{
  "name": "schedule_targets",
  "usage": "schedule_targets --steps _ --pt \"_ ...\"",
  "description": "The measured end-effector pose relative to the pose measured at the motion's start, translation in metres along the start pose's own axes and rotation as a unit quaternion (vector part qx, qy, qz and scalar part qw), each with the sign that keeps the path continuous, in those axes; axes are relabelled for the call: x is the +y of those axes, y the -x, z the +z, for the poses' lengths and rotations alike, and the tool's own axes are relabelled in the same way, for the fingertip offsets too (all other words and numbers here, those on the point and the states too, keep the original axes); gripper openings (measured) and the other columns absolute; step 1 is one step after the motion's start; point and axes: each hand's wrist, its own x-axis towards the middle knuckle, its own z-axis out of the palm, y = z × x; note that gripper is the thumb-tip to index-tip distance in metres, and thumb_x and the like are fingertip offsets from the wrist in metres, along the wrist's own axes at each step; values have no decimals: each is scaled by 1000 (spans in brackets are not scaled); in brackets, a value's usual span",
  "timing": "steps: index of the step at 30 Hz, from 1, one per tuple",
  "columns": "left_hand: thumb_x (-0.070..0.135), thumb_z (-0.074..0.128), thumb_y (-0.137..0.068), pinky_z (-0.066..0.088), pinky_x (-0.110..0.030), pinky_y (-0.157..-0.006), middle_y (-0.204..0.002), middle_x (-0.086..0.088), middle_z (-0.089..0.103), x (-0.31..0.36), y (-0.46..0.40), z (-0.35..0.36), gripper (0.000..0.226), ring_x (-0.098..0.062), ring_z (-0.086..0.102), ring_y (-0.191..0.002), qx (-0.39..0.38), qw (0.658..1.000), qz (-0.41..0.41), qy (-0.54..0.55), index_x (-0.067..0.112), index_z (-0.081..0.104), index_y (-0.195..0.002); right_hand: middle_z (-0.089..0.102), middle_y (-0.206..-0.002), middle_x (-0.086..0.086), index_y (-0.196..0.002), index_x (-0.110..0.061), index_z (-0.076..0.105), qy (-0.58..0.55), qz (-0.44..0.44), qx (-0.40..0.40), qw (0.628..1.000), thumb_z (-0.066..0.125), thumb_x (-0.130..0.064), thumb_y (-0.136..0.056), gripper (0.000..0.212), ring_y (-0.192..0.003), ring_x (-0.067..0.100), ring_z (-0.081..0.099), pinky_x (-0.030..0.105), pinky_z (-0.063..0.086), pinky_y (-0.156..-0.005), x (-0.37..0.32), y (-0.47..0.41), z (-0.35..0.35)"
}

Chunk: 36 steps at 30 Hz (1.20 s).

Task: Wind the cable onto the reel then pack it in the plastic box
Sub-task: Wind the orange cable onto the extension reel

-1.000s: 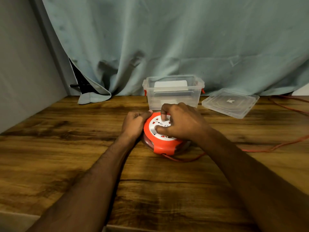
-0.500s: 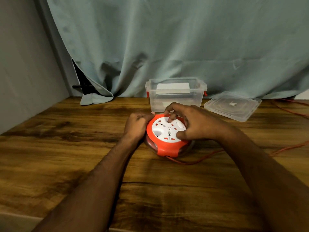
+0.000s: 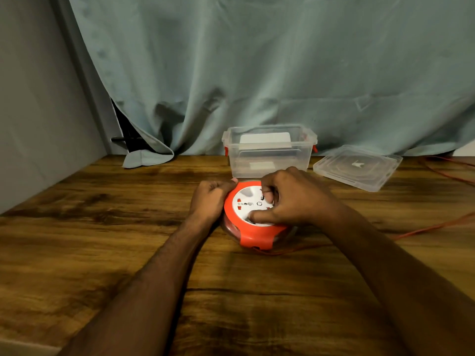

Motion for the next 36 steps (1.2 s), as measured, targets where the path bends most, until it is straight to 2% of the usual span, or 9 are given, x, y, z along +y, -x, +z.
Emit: schedule_targets --steps 6,12,14,18,21,24,28,31,36 --pt "21 70 -96 50 -44 -72 -87 -40 71 1 2 1 40 -34 63 -71 4 1000 8 8 -14 70 -76 57 -57 -10 -58 -19 57 -25 -18 36 999 71 -68 -73 53 -61 6 52 29 30 -55 -8 -3 11" --pt "22 70 -96 52 -43 -71 -86 -35 74 4 3 1 38 -36 66 -71 12 1000 -5 10 -13 72 -82 63 -74 -16 -93 -38 63 -95 -56 27 994 75 -45 -83 17 -68 0 55 25 37 -59 -4 0 5" --pt "22 70 -96 48 -42 -70 -91 -42 69 4 4 1 43 -34 61 -70 12 1000 1 6 -20 66 -85 63 -92 -21 -103 -44 60 -114 -66 -5 991 74 -30 -79 31 -73 -4 53 22 39 -58 2 0 0" --pt "28 70 -96 55 -44 -73 -84 -30 76 5 5 1 42 -37 69 -70 5 1000 -10 -7 -12 71 -85 50 -96 -32 -111 -53 55 -77 -52 -79 993 77 -21 -73 54 -77 -5 49 15 34 -54 11 0 -6" --pt "29 70 -97 57 -49 -73 -83 -27 77 7 7 2 42 -38 70 -70 5 1000 -15 -14 -11 72 -84 59 -115 -24 -118 -49 51 -103 -48 -80 990 79 -24 -72 59 -77 -3 51 14 36 -52 15 0 -7" --pt "30 69 -97 58 -50 -75 -82 -25 77 9 10 2 40 -41 72 -73 5 1000 -20 -19 -8 74 -84 63 -117 -22 -118 -50 39 -119 -47 -79 989 83 -25 -71 69 -76 -3 53 13 41 -47 13 2 -10" --pt "29 70 -96 58 -47 -74 -81 -23 78 11 10 3 39 -34 71 -71 13 999 -19 -28 -6 74 -81 67 -122 -18 -117 -47 31 -132 -42 -78 987 87 -33 -70 74 -103 7 62 20 48 -61 12 4 -14" --pt "27 71 -95 56 -44 -72 -79 -24 77 9 9 2 38 -33 70 -69 17 1000 -16 -17 -6 74 -78 67 -113 -17 -115 -45 31 -123 -31 -69 989 89 -46 -67 75 -105 10 62 25 46 -65 11 6 -16" --pt "30 73 -93 53 -41 -70 -75 -21 77 5 5 1 36 -33 70 -66 16 1000 -9 -16 4 77 -69 66 -85 -13 -100 -38 45 -56 -15 -26 998 82 -73 -58 66 -78 5 60 30 42 -57 5 7 -13"
